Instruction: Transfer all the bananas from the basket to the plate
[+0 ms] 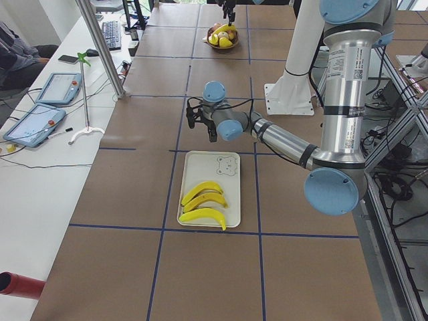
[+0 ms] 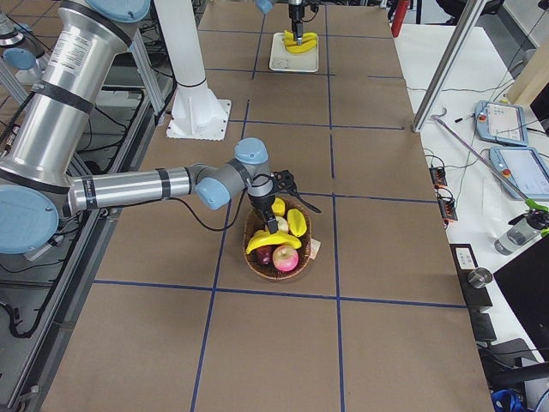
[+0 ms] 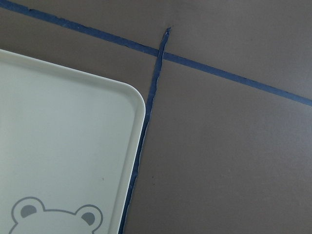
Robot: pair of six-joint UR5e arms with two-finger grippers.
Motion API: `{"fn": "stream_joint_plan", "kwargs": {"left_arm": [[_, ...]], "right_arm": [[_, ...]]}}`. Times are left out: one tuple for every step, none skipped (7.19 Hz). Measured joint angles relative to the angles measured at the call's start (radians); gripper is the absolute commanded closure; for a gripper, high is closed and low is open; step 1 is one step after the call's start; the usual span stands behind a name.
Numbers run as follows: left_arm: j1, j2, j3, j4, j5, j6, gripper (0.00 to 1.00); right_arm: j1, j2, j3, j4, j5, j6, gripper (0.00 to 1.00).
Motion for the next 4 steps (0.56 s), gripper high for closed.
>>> {"fn": "stream_joint_plan", "kwargs": {"left_arm": [[0.000,0.000,0.000,0.000,0.000,-0.001,0.00],[0.001,0.001,0.000,-0.001,0.001,-0.001,0.00],[0.001,0.001,0.001,-0.001,0.001,-0.001,0.00],[0.002,0.001,0.001,-0.001,0.001,-0.001,0.00]], "right_arm": [[-0.016,0.001,-0.024,0.001,-0.029,-0.012,0.01],[-0.042,0.002,-0.047,0.000,-0.064,-0.017,0.02],[-0.066,0.005,-0.065,0.000,-0.093,-0.018,0.06],[-0.080,0.006,-0.073,-0.001,-0.105,-0.018,0.14]]}}
